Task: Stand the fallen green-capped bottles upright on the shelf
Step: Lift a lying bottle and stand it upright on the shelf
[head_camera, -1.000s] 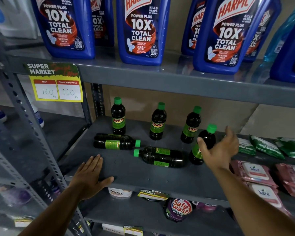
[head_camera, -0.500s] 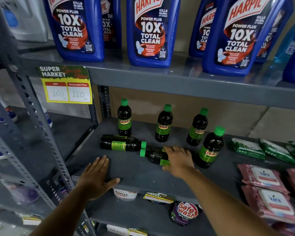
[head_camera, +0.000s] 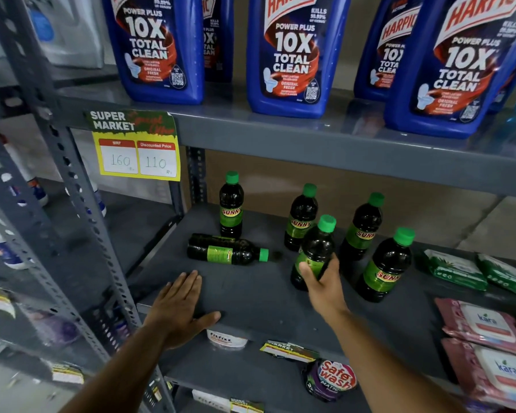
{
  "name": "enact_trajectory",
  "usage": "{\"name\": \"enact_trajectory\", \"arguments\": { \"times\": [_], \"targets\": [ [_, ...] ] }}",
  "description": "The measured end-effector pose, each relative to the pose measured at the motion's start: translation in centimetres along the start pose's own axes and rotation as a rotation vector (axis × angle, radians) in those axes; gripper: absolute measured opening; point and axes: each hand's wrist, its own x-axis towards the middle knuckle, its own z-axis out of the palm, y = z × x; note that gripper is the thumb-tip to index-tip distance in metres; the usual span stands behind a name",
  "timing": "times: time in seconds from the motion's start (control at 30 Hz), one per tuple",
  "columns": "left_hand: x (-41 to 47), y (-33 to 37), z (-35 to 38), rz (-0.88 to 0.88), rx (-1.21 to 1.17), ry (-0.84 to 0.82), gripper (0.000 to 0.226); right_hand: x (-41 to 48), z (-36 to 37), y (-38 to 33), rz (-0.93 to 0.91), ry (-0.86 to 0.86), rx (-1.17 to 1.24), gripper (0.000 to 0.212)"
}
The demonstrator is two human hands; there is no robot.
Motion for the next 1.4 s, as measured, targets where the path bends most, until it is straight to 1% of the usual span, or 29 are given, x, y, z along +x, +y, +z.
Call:
{"name": "enact_trajectory", "arguments": {
  "times": [0.1,0.13,0.2,0.23,0.27,0.33,0.37,0.4,0.5,0.57,0.6,0.63,0.67,0.73,0.8,0.87,0.97,1.0,1.03,1.1,1.13,1.17,1.2,1.23,1.3,1.37,1.4],
  "targets": [
    [0.1,-0.1,0.2,-0.001,0.005,-0.001,0.119,0.2,-0.2,0.4,-0.004,-0.002,-0.074,0.071],
    [0.2,-0.1,0.2,0.000,0.009,0.001,0.118,0.4,-0.2,0.4,-0.021,0.034,-0.130,0.071],
    [0.2,-0.2,0.3,0.001,0.011,0.004,0.116,0.8,-0.1,0.5,-0.036,0.128,-0.229,0.085],
    [0.2,-0.2,0.3,0.002,0.011,0.005,0.115,0.9,0.0,0.3,-0.027,0.166,-0.231,0.091],
    [0.2,-0.2,0.3,0.003,0.012,0.004,0.114,1.1,0.0,0.2,-0.003,0.183,-0.211,0.091],
    [0.1,-0.2,0.3,0.005,0.012,0.003,0.114,1.1,0.1,-0.2,0.062,0.131,-0.134,0.088],
    [0.1,-0.1,0.3,0.005,0.010,0.004,0.115,1.1,0.2,-0.1,0.076,0.087,-0.119,0.088],
    [0.1,-0.1,0.3,0.005,0.007,0.006,0.116,1.0,0.4,-0.2,0.057,0.087,-0.133,0.089],
    [0.1,-0.1,0.2,0.003,-0.003,0.018,0.116,1.2,0.5,0.1,0.013,0.189,-0.196,0.090],
    [0.1,-0.2,0.3,0.005,-0.003,0.021,0.114,1.1,0.5,-0.3,0.068,0.115,-0.149,0.089],
    [0.1,-0.2,0.4,0.005,-0.004,0.020,0.113,1.1,0.5,-0.3,0.079,0.060,-0.136,0.093],
    [0.1,-0.2,0.4,0.005,-0.004,0.020,0.111,1.2,0.5,-0.2,0.075,0.042,-0.129,0.097],
    [0.1,-0.2,0.4,0.004,-0.001,0.021,0.110,1.3,0.6,0.0,0.056,0.068,-0.148,0.099],
    [0.2,-0.2,0.4,0.002,0.009,0.020,0.110,1.1,0.7,0.3,0.027,0.128,-0.183,0.093],
    [0.2,-0.2,0.4,0.001,0.011,0.020,0.111,1.0,0.9,0.3,0.069,0.119,-0.154,0.090],
    [0.1,-0.2,0.4,0.004,0.009,0.025,0.113,1.0,0.7,0.2,0.087,0.096,-0.148,0.096],
    [0.1,-0.2,0.4,0.013,0.009,0.030,0.115,0.5,0.6,-0.1,0.042,0.099,-0.129,0.117],
    [0.0,-0.2,0.4,0.019,0.009,0.032,0.115,0.2,0.7,-0.3,0.020,0.135,-0.176,0.123],
    [-0.1,-0.2,0.3,0.026,0.006,0.032,0.116,-0.3,0.9,-0.4,-0.002,0.191,-0.244,0.124],
    [-0.2,-0.3,0.4,0.041,-0.012,0.042,0.115,-1.6,1.4,-0.4,-0.119,0.323,-0.389,0.111],
    [-0.2,-0.5,0.4,0.051,-0.015,0.050,0.114,-2.2,1.7,-0.4,-0.220,0.365,-0.451,0.100],
    [-0.1,-0.7,0.5,0.061,-0.008,0.064,0.113,-2.8,2.0,-0.4,-0.342,0.368,-0.495,0.090],
    [0.2,-1.2,0.6,0.067,0.003,0.083,0.112,-3.3,2.5,-0.5,-0.460,0.333,-0.529,0.081],
    [0.5,-1.7,0.6,0.057,0.005,0.104,0.111,-3.5,3.0,-0.6,-0.566,0.262,-0.547,0.072],
    [1.1,-2.8,0.5,0.004,-0.021,0.152,0.109,-3.3,4.3,-1.0,-0.695,0.039,-0.574,0.060],
    [1.4,-3.4,0.5,-0.014,-0.030,0.189,0.105,-2.5,5.7,-2.0,-0.689,-0.189,-0.647,0.057],
    [1.4,-3.4,0.6,-0.008,-0.029,0.209,0.103,-2.0,6.5,-2.6,-0.638,-0.272,-0.681,0.058]
  ]
}}
